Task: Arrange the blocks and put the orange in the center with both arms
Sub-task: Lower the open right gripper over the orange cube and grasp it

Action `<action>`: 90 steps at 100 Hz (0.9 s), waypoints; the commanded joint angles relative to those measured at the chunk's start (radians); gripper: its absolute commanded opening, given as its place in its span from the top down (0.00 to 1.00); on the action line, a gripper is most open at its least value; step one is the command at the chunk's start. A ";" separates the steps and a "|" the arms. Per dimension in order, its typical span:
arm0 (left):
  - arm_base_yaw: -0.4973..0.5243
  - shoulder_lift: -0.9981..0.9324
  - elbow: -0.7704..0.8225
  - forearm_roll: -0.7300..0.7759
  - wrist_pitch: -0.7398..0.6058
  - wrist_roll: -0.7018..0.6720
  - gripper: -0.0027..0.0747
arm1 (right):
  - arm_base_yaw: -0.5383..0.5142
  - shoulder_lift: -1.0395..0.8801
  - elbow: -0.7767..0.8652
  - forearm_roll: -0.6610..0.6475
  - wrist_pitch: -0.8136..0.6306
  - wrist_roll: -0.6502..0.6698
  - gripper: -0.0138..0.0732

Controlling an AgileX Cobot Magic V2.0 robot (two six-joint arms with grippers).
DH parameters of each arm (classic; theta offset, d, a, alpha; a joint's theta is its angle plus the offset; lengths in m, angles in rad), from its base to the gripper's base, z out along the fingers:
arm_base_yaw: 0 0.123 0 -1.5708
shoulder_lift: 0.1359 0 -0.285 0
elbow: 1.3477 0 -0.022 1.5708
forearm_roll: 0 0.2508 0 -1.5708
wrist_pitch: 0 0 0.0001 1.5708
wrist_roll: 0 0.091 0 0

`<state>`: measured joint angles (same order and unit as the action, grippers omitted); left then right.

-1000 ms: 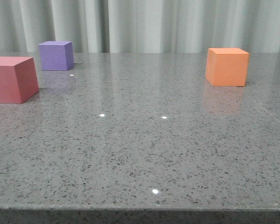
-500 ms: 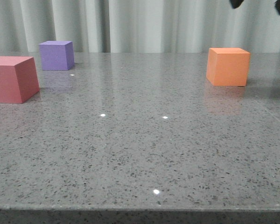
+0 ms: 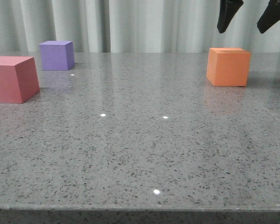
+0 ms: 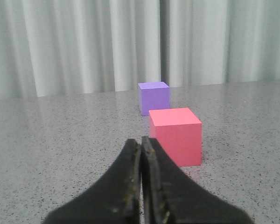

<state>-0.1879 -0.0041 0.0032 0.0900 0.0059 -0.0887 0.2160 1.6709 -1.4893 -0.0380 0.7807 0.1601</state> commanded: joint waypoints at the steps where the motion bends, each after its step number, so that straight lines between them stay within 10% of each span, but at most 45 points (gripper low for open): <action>1: 0.003 -0.037 0.043 -0.006 -0.073 -0.005 0.99 | 0.000 -0.030 -0.037 -0.019 -0.061 0.005 0.16; 90: 0.003 -0.037 0.043 -0.006 -0.073 -0.005 0.99 | -0.001 0.089 -0.037 0.009 -0.105 0.033 0.16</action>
<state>-0.1879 -0.0041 0.0032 0.0900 0.0059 -0.0887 0.2160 1.7995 -1.4926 -0.0320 0.7146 0.1864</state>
